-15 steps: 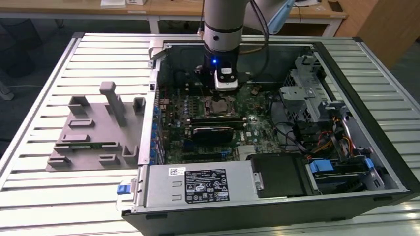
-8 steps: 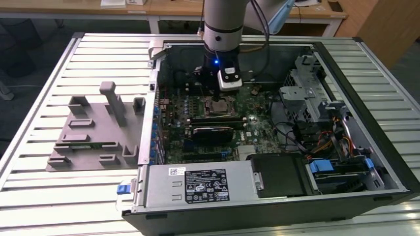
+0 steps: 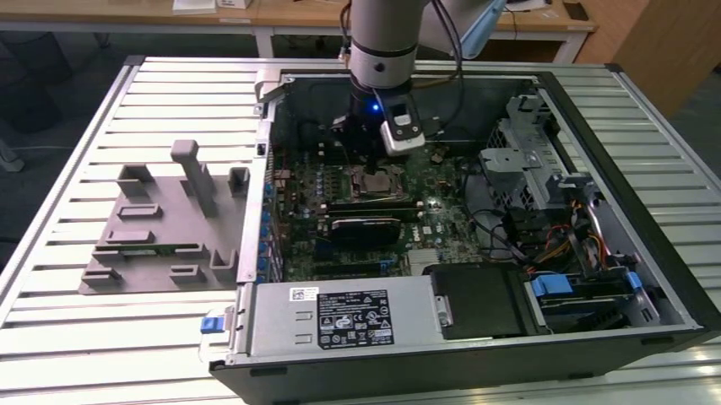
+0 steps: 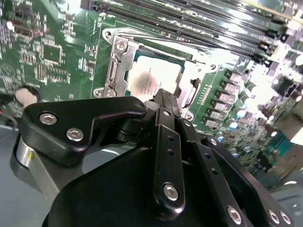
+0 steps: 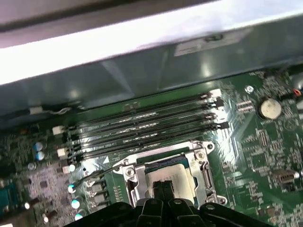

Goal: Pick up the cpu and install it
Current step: 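Close the cpu cover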

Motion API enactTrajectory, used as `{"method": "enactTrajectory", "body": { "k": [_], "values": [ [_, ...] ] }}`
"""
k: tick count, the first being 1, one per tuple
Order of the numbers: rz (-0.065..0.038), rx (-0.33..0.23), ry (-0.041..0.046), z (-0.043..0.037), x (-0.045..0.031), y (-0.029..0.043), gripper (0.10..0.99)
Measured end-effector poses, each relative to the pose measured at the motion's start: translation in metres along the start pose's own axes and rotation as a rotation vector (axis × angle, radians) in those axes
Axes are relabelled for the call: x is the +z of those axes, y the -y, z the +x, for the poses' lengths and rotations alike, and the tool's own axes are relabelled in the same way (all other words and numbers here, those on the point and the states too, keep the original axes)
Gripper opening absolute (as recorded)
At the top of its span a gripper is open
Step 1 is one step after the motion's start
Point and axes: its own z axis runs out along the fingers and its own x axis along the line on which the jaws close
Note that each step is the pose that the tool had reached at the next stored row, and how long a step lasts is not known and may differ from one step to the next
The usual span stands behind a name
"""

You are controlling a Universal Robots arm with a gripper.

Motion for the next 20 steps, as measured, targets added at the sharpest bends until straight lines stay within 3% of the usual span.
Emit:
{"method": "enactTrajectory", "body": {
  "k": [2, 4, 7, 9, 13, 20],
  "values": [
    [0.002, -0.033, -0.0006, 0.0, 0.0002, 0.0, 0.106],
    [0.01, -0.047, 0.0008, 0.0007, 0.0002, 0.0001, 0.106],
    [0.021, -0.051, 0.0089, 0.0037, 0.0005, 0.0008, 0.106],
    [0.022, -0.053, 0.0192, 0.0056, 0.001, 0.0013, 0.106],
    [0.016, -0.058, 0.049, 0.0086, 0.0026, 0.0019, 0.106],
    [0.016, -0.06, 0.0495, 0.0135, 0.0066, 0.0042, 0.106]
  ]
}}
